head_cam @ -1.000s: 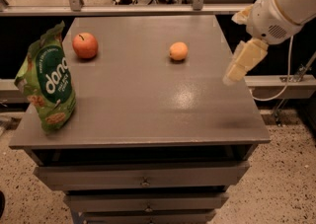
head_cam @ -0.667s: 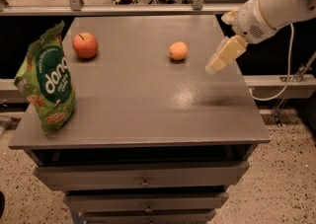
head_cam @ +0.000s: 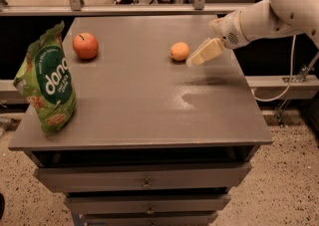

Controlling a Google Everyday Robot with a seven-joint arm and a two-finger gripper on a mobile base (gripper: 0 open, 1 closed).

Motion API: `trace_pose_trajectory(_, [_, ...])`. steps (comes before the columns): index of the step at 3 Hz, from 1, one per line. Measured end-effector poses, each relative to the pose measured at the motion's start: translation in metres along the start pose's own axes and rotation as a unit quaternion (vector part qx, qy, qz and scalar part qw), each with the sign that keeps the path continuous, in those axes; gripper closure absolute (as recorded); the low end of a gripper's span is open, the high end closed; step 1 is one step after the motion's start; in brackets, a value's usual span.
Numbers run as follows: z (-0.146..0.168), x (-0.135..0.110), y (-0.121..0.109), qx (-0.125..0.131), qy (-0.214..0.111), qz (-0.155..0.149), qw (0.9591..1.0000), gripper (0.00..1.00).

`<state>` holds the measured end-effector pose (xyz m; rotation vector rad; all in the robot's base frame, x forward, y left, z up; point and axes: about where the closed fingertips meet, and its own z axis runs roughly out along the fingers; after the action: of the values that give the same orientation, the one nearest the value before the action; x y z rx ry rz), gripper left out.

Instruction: Move orange near green rice chip bag

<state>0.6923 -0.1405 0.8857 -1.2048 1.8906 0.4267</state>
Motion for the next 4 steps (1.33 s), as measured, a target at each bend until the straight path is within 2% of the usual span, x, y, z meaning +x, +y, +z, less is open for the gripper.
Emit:
trace_pose_trajectory(1, [0.035, -0.003, -0.005, -0.004, -0.043, 0.008, 0.999, 0.0])
trace_pose_trajectory(2, [0.05, 0.001, -0.008, -0.002, -0.054, 0.009, 0.9985, 0.0])
trace_pose_trajectory(3, [0.051, 0.002, -0.011, 0.003, -0.065, 0.011, 0.9978, 0.16])
trace_pose_trajectory(4, [0.046, -0.004, -0.013, 0.005, -0.077, 0.011, 0.997, 0.39])
